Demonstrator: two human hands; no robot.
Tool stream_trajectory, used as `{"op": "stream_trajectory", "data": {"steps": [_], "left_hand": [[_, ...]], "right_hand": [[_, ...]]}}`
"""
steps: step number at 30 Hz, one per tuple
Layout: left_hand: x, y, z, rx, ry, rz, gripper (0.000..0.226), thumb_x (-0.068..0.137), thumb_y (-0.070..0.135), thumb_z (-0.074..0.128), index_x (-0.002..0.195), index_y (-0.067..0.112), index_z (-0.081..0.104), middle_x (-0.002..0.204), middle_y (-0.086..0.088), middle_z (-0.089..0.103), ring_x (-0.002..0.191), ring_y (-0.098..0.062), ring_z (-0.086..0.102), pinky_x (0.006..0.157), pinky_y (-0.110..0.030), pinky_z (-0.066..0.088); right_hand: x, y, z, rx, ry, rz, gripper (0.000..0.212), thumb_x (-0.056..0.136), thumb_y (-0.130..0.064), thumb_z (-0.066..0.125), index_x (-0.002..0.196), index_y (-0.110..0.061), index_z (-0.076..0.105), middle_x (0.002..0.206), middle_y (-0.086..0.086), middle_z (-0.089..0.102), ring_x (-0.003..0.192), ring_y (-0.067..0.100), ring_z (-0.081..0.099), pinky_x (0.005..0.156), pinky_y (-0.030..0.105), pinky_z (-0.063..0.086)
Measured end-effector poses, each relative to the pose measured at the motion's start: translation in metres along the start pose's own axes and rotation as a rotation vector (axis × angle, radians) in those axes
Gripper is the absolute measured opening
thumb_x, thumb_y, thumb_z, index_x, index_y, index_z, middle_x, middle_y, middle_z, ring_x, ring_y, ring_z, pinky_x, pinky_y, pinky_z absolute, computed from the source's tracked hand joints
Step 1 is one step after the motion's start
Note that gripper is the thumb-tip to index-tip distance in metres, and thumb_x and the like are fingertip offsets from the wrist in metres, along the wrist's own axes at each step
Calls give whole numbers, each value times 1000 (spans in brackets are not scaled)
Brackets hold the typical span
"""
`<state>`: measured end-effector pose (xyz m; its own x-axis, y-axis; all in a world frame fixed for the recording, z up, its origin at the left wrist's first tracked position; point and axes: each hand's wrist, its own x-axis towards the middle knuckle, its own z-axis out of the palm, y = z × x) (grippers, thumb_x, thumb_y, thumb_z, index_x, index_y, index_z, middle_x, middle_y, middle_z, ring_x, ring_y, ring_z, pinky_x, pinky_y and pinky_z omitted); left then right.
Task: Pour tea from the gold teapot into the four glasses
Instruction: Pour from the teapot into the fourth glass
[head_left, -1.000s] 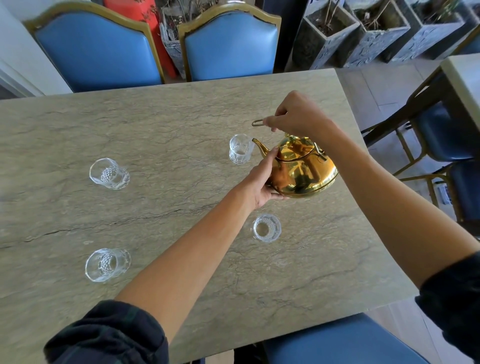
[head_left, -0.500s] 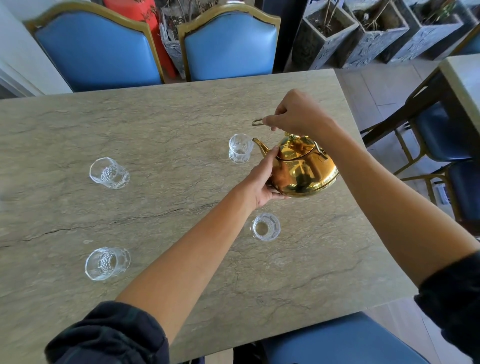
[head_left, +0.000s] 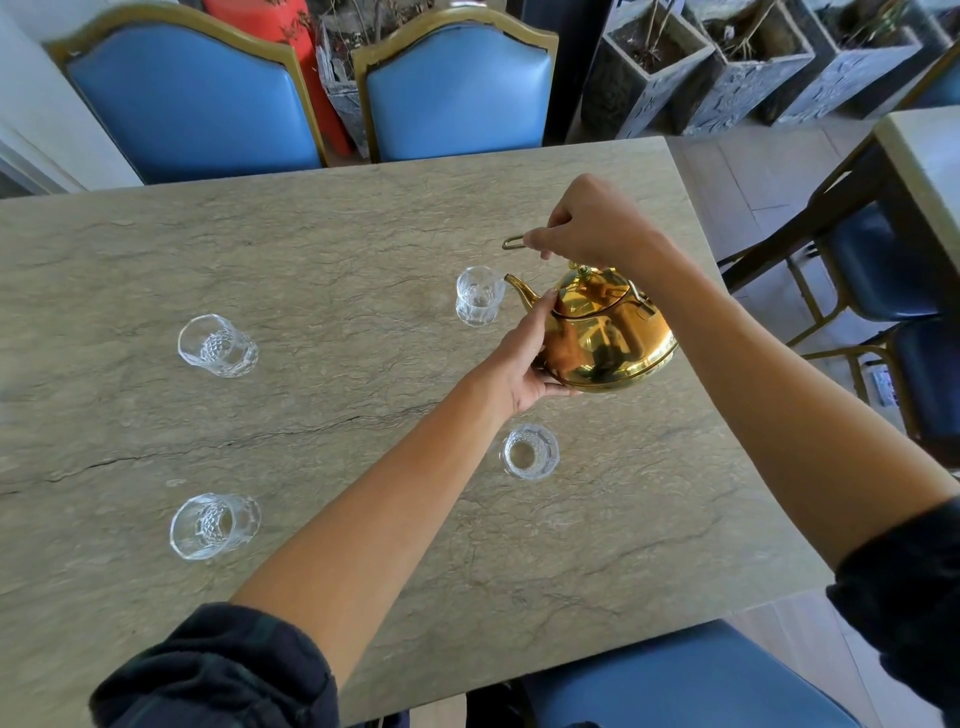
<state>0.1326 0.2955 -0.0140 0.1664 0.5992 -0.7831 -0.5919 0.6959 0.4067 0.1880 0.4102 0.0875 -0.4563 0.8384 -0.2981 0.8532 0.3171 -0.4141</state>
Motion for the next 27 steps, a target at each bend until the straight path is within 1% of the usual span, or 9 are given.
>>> {"op": "stream_trajectory", "data": {"steps": [4,10,16,27], "left_hand": [[-3,0,1,-11,-8,-4,81,96,64,64,157,15,43,155,-28,50,138,-47,55,107,-67,51],[-6,-1,1,-19,-4,5,83,96,64,63,158,14,42,154,-28,51,137,-46,57,103,-65,54],[-9,0,2,-15,-4,18,81,98,64,62,157,13,42,154,-27,51,138,-47,56,109,-67,49],[-10,0,2,-11,-10,21,80,98,63,62,156,12,43,153,-29,51,138,-47,56,109,-67,50]], "right_hand": [[-1,-1,-2,-8,-5,-1,31,95,-37,70,90,-9,82,61,-5,61,50,7,45,51,20,34],[-3,-3,-4,-13,-4,-3,32,94,-38,71,87,-9,82,58,-5,59,50,9,45,51,21,35],[-4,-7,-5,-15,-6,-6,31,95,-36,70,89,-7,81,59,-5,57,49,7,43,50,20,32],[-2,-6,-4,-20,4,-17,32,95,-37,70,90,-7,82,60,-5,59,49,7,44,51,20,32]]}}
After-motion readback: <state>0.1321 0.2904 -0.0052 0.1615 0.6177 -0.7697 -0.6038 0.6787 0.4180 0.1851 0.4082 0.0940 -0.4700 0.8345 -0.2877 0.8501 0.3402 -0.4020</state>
